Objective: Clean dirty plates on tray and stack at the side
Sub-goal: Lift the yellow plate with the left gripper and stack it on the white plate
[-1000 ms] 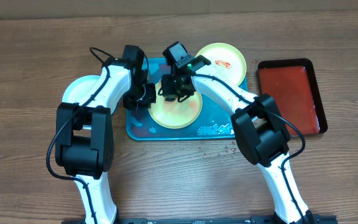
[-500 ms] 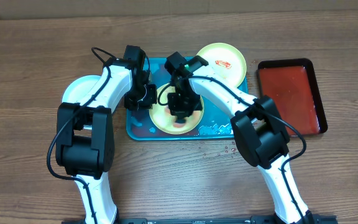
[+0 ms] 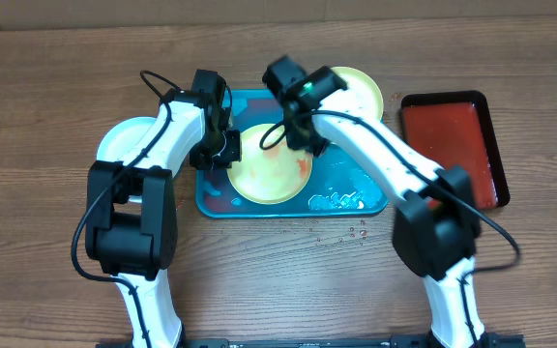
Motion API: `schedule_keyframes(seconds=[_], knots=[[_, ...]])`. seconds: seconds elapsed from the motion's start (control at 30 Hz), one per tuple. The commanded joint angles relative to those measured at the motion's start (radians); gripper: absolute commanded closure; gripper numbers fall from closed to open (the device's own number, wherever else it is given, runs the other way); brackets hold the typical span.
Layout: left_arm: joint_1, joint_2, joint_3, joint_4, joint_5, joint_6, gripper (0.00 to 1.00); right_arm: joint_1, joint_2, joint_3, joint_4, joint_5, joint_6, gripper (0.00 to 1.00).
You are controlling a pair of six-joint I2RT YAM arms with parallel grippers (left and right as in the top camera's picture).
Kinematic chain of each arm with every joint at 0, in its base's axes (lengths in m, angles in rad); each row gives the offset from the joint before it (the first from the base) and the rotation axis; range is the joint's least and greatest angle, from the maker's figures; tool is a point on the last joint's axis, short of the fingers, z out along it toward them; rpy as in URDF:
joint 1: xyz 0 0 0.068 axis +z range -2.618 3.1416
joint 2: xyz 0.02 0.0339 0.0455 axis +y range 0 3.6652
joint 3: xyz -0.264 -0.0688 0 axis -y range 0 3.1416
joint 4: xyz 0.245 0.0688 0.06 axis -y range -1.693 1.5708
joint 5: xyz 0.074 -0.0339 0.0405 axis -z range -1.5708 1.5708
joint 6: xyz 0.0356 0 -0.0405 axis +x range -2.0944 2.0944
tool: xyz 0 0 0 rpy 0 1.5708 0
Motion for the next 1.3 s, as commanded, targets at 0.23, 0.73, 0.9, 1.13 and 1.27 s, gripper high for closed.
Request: schedule_keyframes(seconds=[0.23, 0.73, 0.9, 1.13, 1.27], knots=[[-0.008, -0.3, 0.017, -0.023, -0.161, 0.048, 0.96, -0.056, -0.305, 0.061, -0.003, 0.047, 0.027, 0.96], [-0.325, -0.398, 0.017, -0.137, -0.99, -0.122, 0.96, -0.26, -0.335, 0.06, -0.025, -0.161, 0.072, 0.96], [-0.452, -0.398, 0.017, -0.129, -1.252, -0.178, 0.95, -0.288, -0.335, 0.06, -0.043, -0.161, 0.072, 0.96], [-0.572, -0.398, 0.017, -0.101, -1.485, -0.177, 0.96, -0.293, -0.335, 0.06, -0.046, -0.16, 0.072, 0.96], [-0.62, -0.398, 0.017, -0.101, -1.606, -0.178, 0.96, -0.293, -0.335, 0.06, -0.045, -0.161, 0.072, 0.96]])
